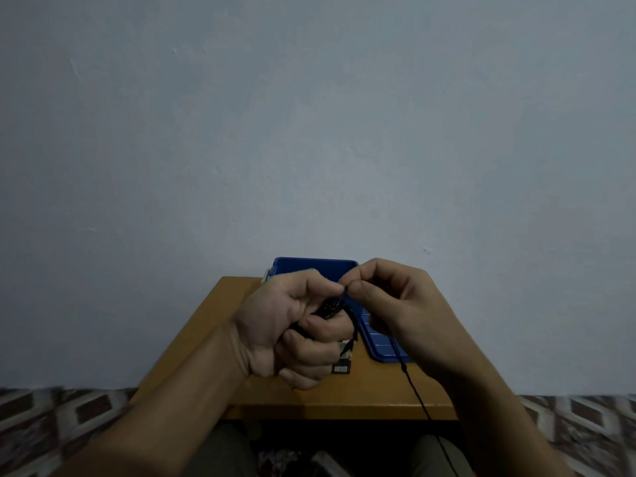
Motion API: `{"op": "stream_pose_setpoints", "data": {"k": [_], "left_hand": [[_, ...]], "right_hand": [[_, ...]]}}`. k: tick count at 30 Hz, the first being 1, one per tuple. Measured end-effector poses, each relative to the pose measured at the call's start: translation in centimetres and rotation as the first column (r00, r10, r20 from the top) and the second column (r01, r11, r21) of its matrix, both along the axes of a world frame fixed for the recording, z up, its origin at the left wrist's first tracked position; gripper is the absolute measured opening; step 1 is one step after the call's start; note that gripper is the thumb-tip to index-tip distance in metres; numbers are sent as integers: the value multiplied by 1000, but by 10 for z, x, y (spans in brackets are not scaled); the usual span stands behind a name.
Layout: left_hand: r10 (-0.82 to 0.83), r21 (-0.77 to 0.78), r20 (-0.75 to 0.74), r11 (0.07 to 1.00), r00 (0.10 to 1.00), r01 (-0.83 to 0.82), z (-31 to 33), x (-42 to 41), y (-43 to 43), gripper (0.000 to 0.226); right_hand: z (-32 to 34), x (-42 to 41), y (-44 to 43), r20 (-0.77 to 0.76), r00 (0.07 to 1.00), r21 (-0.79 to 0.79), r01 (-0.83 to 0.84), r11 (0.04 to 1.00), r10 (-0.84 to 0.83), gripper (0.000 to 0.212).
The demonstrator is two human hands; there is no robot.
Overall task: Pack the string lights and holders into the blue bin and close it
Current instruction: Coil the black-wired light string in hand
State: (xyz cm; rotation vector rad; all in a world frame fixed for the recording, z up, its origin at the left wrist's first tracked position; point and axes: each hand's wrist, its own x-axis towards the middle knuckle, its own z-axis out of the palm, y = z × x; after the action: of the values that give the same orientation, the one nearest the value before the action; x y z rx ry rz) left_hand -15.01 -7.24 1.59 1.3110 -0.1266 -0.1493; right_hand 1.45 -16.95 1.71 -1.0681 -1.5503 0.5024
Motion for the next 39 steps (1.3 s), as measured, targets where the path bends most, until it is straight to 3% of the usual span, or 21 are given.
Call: {"op": "stream_pose_setpoints", "data": {"k": [6, 12, 16, 23, 29, 39], "left_hand": [[-3, -156, 154, 987, 988, 27, -4, -1, 1, 33], [290, -316, 274, 928, 917, -199, 0, 1, -1, 36], [468, -379, 267, 855, 842, -354, 4, 3, -2, 40], [569, -415, 291, 800, 769, -434, 5, 4, -6, 18], [672, -395, 296, 733, 679, -554, 9, 7, -6, 15], [704, -391, 286, 705, 650, -591, 11, 11, -8, 16]], "right_hand": [[-15, -5, 4, -31, 998, -99, -57, 994, 54, 17], [-26, -6, 8, 4, 999, -179, -40, 983, 41, 19], [-26, -7, 8, 18, 999, -219, -27, 975, 32, 25], [-29, -10, 8, 130, 992, -322, 33, 946, 10, 20], [-30, -8, 10, 145, 989, -328, 46, 943, 2, 16], [-28, -8, 9, 220, 975, -328, 94, 940, -21, 18]]}}
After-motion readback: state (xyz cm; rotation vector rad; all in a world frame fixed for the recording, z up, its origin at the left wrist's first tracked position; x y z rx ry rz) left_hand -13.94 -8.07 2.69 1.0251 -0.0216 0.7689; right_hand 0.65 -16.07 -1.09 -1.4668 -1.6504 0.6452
